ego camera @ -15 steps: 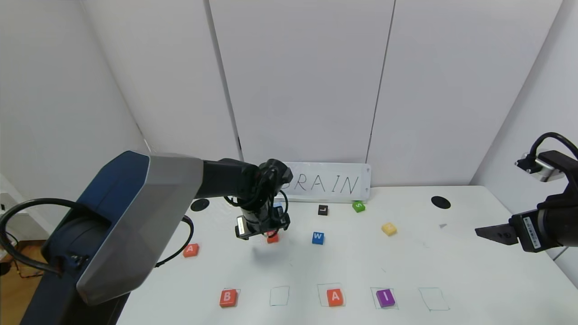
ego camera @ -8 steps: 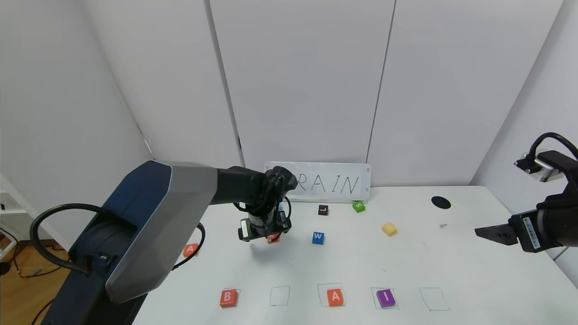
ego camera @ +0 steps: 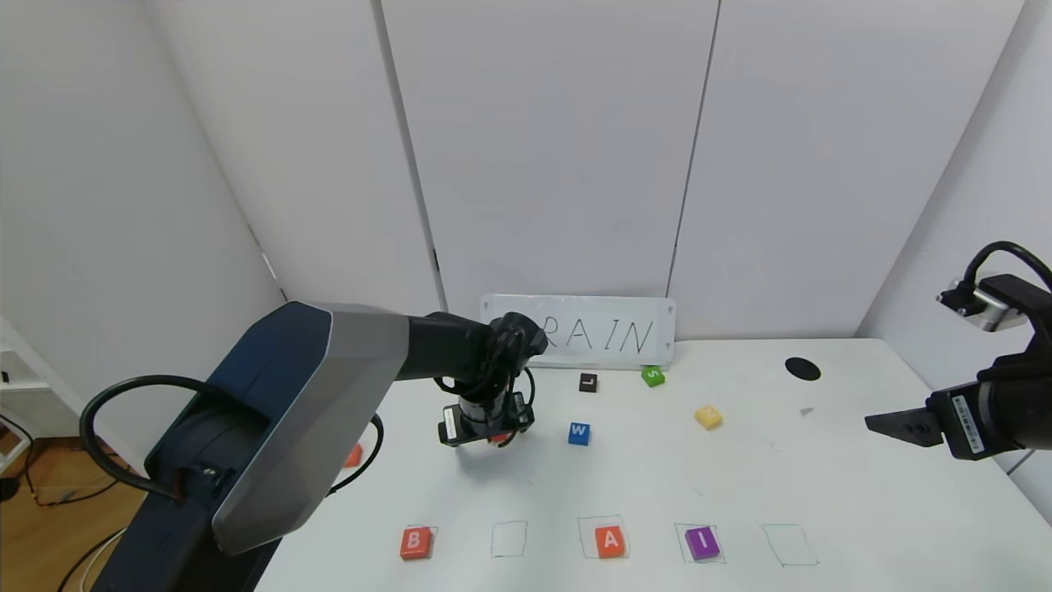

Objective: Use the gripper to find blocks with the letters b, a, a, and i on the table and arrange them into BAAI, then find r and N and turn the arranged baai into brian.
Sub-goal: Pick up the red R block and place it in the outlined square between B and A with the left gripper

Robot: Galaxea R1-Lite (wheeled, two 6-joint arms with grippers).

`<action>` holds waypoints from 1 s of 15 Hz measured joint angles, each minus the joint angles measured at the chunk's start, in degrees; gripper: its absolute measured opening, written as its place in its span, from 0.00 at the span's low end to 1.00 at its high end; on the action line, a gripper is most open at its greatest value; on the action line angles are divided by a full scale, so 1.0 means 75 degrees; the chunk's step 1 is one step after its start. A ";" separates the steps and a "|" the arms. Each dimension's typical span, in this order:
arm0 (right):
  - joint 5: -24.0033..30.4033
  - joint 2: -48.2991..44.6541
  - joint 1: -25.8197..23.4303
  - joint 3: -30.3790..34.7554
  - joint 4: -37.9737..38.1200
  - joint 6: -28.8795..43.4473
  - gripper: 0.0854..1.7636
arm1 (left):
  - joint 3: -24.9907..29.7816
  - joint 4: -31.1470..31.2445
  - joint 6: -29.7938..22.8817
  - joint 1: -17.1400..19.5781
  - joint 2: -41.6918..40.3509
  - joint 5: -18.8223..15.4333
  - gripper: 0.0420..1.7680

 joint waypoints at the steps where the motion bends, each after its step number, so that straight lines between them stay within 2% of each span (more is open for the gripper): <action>1: 0.0003 -0.0003 0.0000 0.0000 0.0003 0.0000 0.97 | -0.0003 -0.0011 0.0000 0.0000 0.0011 0.0007 0.97; 2: 0.0003 -0.0003 -0.0005 0.0000 0.0000 -0.0007 0.97 | -0.0018 -0.0015 0.0000 0.0000 0.0016 0.0029 0.93; 5: 0.0007 -0.0007 0.0000 0.0000 0.0003 -0.0050 0.97 | -0.0052 -0.0029 0.0000 -0.0033 0.0037 0.0086 0.65; 8: 0.0007 -0.0007 0.0000 0.0011 0.0003 -0.0050 0.97 | -0.0088 -0.0029 0.0000 -0.0044 0.0089 0.0098 0.45; 9: 0.0007 -0.0007 0.0000 0.0011 0.0003 -0.0047 0.97 | -0.0089 -0.0041 -0.0003 -0.0037 0.0101 0.0102 0.33; 10: 0.0003 -0.0007 0.0003 0.0015 0.0003 -0.0047 0.97 | -0.0093 -0.0041 -0.0003 -0.0041 0.0107 0.0102 0.27; 15: 0.0007 -0.0007 0.0011 0.0018 -0.0002 -0.0047 0.97 | -0.0096 -0.0044 -0.0003 -0.0044 0.0130 0.0115 0.27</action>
